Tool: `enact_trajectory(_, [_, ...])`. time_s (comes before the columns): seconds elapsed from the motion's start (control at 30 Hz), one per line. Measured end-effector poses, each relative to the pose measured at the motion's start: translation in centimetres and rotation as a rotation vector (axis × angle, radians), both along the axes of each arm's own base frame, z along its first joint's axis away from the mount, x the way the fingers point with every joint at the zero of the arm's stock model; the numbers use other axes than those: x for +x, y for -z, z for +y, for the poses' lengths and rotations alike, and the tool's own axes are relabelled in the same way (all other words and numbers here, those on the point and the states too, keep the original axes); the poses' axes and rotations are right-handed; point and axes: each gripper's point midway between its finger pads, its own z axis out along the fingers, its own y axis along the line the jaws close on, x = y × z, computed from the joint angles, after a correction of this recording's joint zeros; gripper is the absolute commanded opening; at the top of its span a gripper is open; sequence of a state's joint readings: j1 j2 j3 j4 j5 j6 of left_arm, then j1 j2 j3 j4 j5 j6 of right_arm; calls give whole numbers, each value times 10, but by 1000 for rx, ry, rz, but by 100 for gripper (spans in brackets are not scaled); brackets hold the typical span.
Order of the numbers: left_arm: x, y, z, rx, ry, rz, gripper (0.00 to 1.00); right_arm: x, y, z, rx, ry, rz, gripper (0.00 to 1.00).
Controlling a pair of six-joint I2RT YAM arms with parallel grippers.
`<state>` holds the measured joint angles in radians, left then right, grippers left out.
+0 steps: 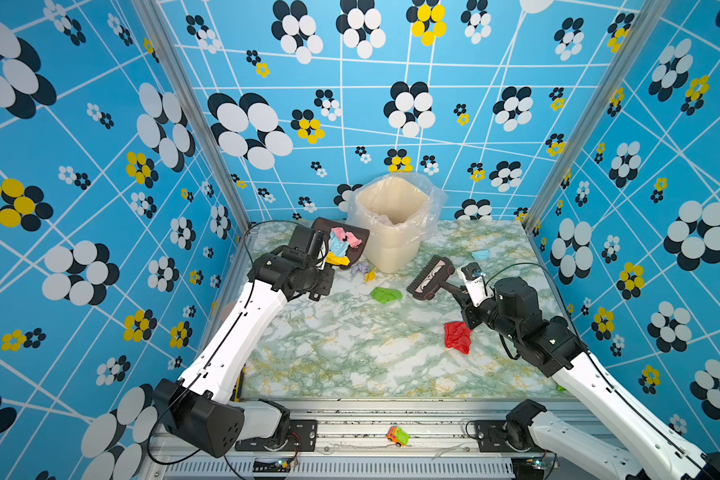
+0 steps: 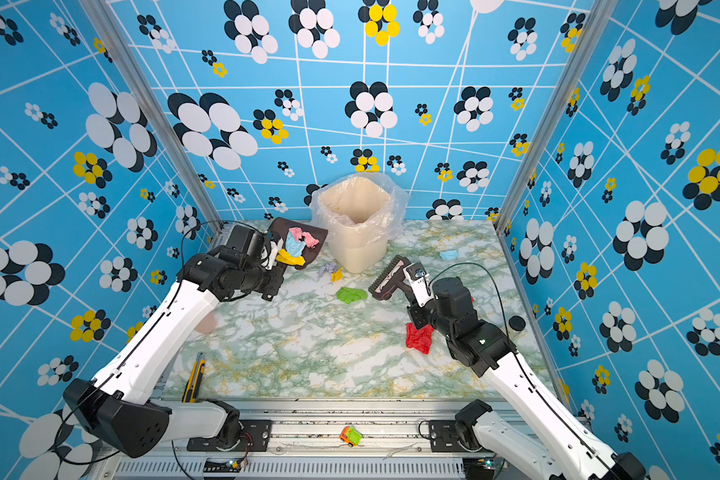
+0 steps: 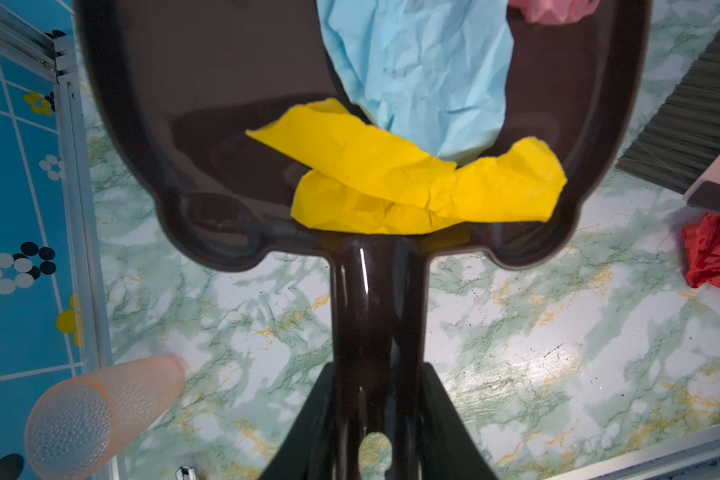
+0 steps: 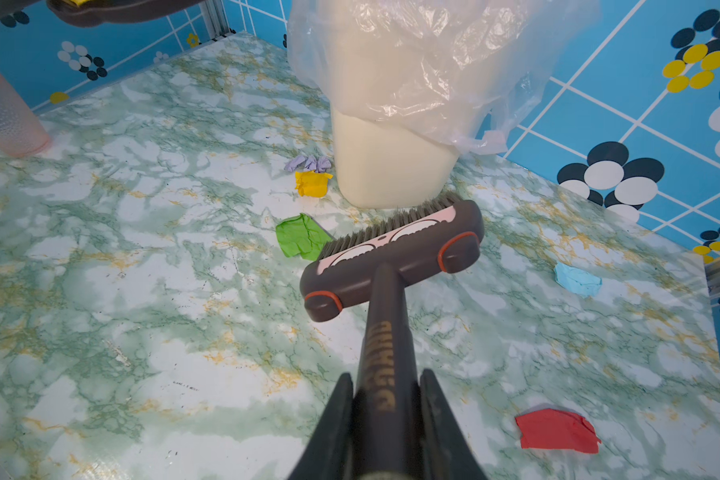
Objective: Sweep away the paper scraps from the table
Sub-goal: 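Carry the loaded dustpan with the left gripper up over the cream bin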
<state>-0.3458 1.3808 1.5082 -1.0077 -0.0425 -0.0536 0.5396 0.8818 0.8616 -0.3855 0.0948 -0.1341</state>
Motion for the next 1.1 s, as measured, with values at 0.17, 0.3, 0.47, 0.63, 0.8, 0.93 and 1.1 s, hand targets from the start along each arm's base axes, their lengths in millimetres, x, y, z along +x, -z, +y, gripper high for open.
enact_trajectory(0.17, [20, -25, 5, 9, 17, -11, 0, 0, 0, 0, 8, 4, 4, 0])
enact_trajectory(0.3, [39, -43, 4, 18, 39, -35, 0, 0, 0, 1, 14, 4, 7, 0])
enact_trajectory(0.47, [59, -53, 3, 30, 51, -52, 0, 2, 2, 0, 11, 9, 11, 0])
enact_trajectory(0.63, [83, -64, -4, 26, 77, -74, 0, 6, 10, 2, -2, 10, 33, 0])
enact_trajectory(0.8, [111, -69, -13, 24, 96, -93, 0, 8, 9, 3, 3, 10, 25, 0])
enact_trajectory(0.93, [128, -62, -18, 2, 104, -84, 0, 8, 8, 2, 9, 16, 20, 0])
enact_trajectory(1.1, [141, -52, -23, -2, 107, -70, 0, 6, 12, 0, 12, 20, 23, 0])
